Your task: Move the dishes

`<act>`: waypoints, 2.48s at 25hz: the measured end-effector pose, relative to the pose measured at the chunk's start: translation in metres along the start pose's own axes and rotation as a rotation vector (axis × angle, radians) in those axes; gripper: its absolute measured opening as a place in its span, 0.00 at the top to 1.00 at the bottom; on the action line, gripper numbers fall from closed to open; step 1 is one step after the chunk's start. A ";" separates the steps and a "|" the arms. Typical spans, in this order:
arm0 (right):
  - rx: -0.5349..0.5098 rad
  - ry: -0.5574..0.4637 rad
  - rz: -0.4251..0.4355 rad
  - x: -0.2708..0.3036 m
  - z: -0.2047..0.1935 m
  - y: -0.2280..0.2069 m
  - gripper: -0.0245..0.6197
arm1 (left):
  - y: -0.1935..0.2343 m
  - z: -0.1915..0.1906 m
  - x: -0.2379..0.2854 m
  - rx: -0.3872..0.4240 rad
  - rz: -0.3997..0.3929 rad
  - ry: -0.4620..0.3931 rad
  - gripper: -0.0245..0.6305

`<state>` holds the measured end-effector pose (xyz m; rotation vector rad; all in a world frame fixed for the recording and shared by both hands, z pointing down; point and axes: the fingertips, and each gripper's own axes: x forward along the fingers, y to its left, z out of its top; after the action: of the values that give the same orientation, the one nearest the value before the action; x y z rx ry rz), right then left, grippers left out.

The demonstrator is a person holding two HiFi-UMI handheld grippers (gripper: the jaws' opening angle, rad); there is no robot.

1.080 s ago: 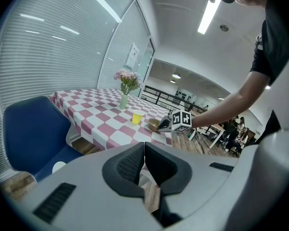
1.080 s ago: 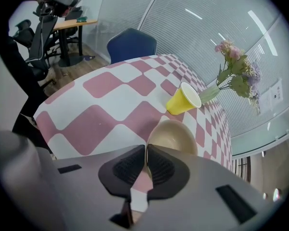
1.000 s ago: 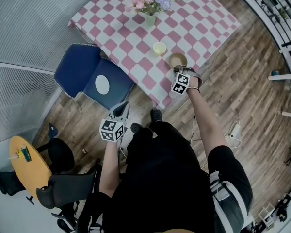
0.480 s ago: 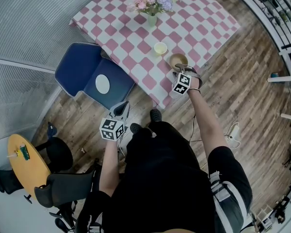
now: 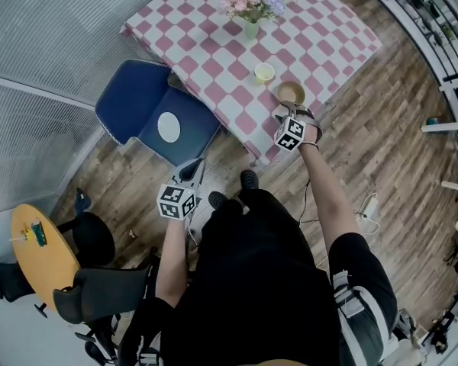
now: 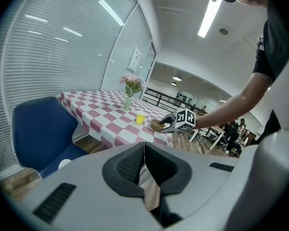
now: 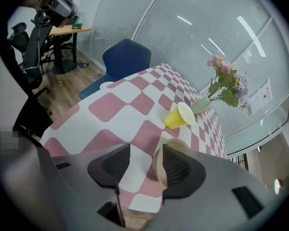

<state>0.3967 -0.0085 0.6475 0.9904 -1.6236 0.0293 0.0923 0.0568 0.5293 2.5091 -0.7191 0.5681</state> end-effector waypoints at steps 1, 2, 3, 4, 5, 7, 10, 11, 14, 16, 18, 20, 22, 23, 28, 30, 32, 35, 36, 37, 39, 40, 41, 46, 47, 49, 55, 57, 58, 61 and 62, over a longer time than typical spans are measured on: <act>0.001 0.000 -0.006 -0.003 0.004 0.003 0.60 | 0.002 -0.002 -0.006 -0.001 0.001 -0.002 0.93; 0.002 0.001 -0.010 -0.005 0.008 0.007 0.59 | 0.004 -0.005 -0.012 -0.002 0.002 -0.003 0.93; 0.005 0.004 -0.013 -0.007 0.011 0.011 0.59 | 0.006 -0.007 -0.018 -0.001 0.002 -0.003 0.93; 0.007 0.005 -0.017 -0.009 0.014 0.015 0.59 | 0.008 -0.009 -0.023 -0.001 0.002 -0.004 0.93; 0.009 0.005 -0.021 -0.011 0.018 0.019 0.59 | 0.010 -0.012 -0.029 -0.001 0.003 -0.005 0.93; 0.014 0.002 -0.025 -0.017 0.026 0.029 0.60 | 0.012 -0.019 -0.041 -0.003 0.004 -0.005 0.93; 0.009 -0.009 -0.016 -0.024 0.040 0.046 0.67 | 0.018 -0.027 -0.057 -0.006 0.010 -0.006 0.93; 0.006 -0.013 -0.012 -0.026 0.046 0.051 0.70 | 0.020 -0.029 -0.062 -0.010 0.012 -0.007 0.93; -0.009 -0.015 -0.001 -0.031 0.059 0.070 0.78 | 0.026 -0.037 -0.078 -0.019 0.018 -0.011 0.93; -0.024 -0.016 0.003 -0.031 0.067 0.083 0.78 | 0.029 -0.042 -0.089 -0.023 0.023 -0.016 0.93; -0.033 -0.023 0.004 -0.033 0.078 0.093 0.82 | 0.034 -0.048 -0.100 -0.025 0.029 -0.023 0.93; -0.042 -0.034 0.008 -0.034 0.090 0.103 0.87 | 0.039 -0.056 -0.110 -0.027 0.039 -0.028 0.93; -0.053 -0.045 0.025 -0.034 0.101 0.117 0.93 | 0.043 -0.064 -0.121 -0.031 0.052 -0.029 0.93; -0.059 -0.049 0.037 -0.034 0.106 0.123 0.93 | 0.045 -0.067 -0.127 -0.034 0.060 -0.031 0.93; -0.088 -0.076 0.068 -0.034 0.134 0.146 0.93 | 0.056 -0.077 -0.157 -0.047 0.104 -0.051 0.93; -0.103 -0.093 0.077 -0.033 0.147 0.155 0.93 | 0.061 -0.084 -0.168 -0.055 0.129 -0.056 0.93; -0.116 -0.109 0.091 -0.033 0.159 0.163 0.94 | 0.065 -0.088 -0.179 -0.072 0.154 -0.064 0.93; -0.137 -0.133 0.113 -0.030 0.177 0.173 0.93 | 0.068 -0.093 -0.193 -0.096 0.188 -0.075 0.93; -0.140 -0.143 0.122 -0.027 0.183 0.176 0.93 | 0.069 -0.095 -0.196 -0.102 0.200 -0.076 0.93; -0.144 -0.152 0.131 -0.024 0.190 0.180 0.93 | 0.071 -0.098 -0.198 -0.108 0.210 -0.076 0.93; -0.148 -0.169 0.148 -0.016 0.201 0.186 0.93 | 0.076 -0.105 -0.202 -0.123 0.229 -0.075 0.93; -0.148 -0.175 0.157 -0.012 0.206 0.189 0.93 | 0.078 -0.108 -0.203 -0.130 0.237 -0.073 0.93; -0.147 -0.180 0.168 -0.007 0.211 0.193 0.94 | 0.081 -0.110 -0.203 -0.135 0.244 -0.070 0.93; -0.148 -0.193 0.217 0.021 0.234 0.199 0.93 | 0.100 -0.105 -0.199 -0.167 0.272 -0.064 0.93; -0.147 -0.198 0.229 0.027 0.240 0.199 0.93 | 0.106 -0.103 -0.197 -0.170 0.277 -0.060 0.93; -0.127 -0.207 0.255 0.041 0.254 0.198 0.93 | 0.120 -0.098 -0.190 -0.174 0.288 -0.049 0.93; 0.044 -0.243 0.355 0.078 0.297 0.197 0.93 | 0.155 -0.080 -0.169 -0.222 0.313 -0.050 0.93; 0.079 -0.243 0.389 0.093 0.308 0.200 0.92 | 0.172 -0.078 -0.161 -0.247 0.321 -0.050 0.93; 0.097 -0.245 0.408 0.099 0.314 0.203 0.92 | 0.179 -0.077 -0.158 -0.259 0.327 -0.050 0.93; 0.148 -0.237 0.464 0.118 0.323 0.216 0.92 | 0.200 -0.077 -0.151 -0.305 0.346 -0.056 0.93; 0.158 -0.230 0.478 0.125 0.326 0.219 0.92 | 0.209 -0.077 -0.149 -0.321 0.352 -0.059 0.93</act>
<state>0.0087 -0.1063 0.7480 0.7199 -2.0666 0.3849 -0.1630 -0.0026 0.5834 2.1220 -1.1865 0.4534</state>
